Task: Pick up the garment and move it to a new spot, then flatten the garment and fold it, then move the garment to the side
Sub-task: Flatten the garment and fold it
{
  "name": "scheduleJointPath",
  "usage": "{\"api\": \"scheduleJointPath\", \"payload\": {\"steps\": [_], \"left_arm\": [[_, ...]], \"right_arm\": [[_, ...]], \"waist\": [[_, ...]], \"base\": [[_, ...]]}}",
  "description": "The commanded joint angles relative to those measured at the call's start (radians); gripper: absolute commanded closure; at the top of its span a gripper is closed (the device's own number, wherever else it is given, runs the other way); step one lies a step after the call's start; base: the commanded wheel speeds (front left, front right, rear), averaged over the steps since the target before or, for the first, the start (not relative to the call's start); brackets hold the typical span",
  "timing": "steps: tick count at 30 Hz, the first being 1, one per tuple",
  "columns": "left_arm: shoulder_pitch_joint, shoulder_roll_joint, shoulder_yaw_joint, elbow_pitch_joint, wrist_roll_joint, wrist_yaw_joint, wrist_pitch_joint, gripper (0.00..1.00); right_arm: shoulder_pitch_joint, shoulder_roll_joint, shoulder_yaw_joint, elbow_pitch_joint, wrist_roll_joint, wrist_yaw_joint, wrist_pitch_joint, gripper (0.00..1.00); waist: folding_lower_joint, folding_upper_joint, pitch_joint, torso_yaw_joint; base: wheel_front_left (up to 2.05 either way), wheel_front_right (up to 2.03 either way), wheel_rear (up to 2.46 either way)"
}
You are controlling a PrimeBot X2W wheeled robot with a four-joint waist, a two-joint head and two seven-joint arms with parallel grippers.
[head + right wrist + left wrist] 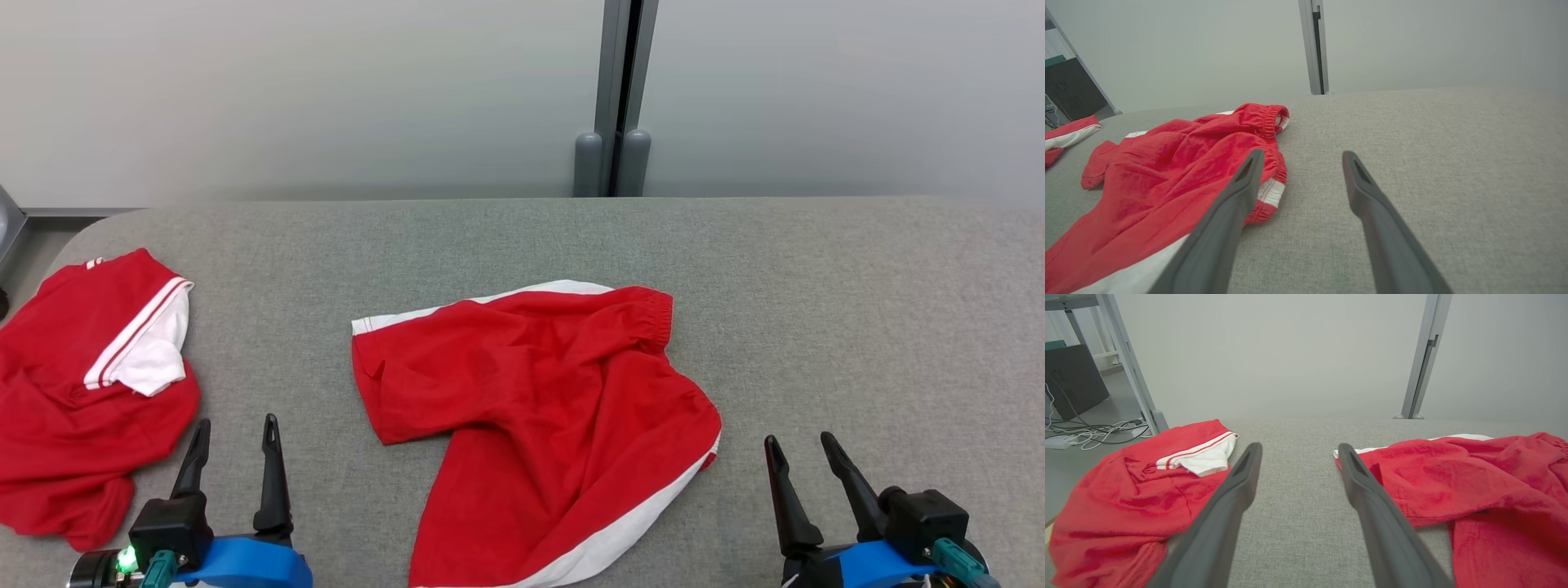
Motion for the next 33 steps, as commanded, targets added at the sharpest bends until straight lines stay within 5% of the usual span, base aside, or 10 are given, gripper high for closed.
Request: {"api": "scheduleJointPath", "payload": {"steps": [1,10,27,33], "left_arm": [[0.004,0.003,0.000,-0.006,-0.003,0.005,-0.005,0.00],[0.024,0.008,-0.031,0.007,0.009,-0.006,-0.005,0.00],[0.109,0.080,-0.445,0.144,-0.049,-0.033,-0.005,0.00],[0.078,0.087,-0.505,0.179,-0.093,-0.033,-0.005,0.00]], "right_arm": [[0.009,0.001,0.000,0.003,-0.004,0.000,-0.004,0.00],[0.009,0.001,0.001,0.040,-0.008,0.000,-0.004,0.00],[-0.137,-0.067,0.095,0.247,0.000,0.000,-0.004,0.00],[-0.202,-0.084,0.147,0.312,0.042,0.000,-0.004,0.00]], "waist": [[0.0000,0.0000,-0.003,0.000],[0.0000,0.0000,-0.017,0.010],[0.0000,0.0000,0.021,0.020],[0.0000,0.0000,0.039,0.029]], "base": [[0.00,0.00,0.00],[0.00,0.00,0.00],[0.00,0.00,0.00],[0.00,0.00,0.00]]}}
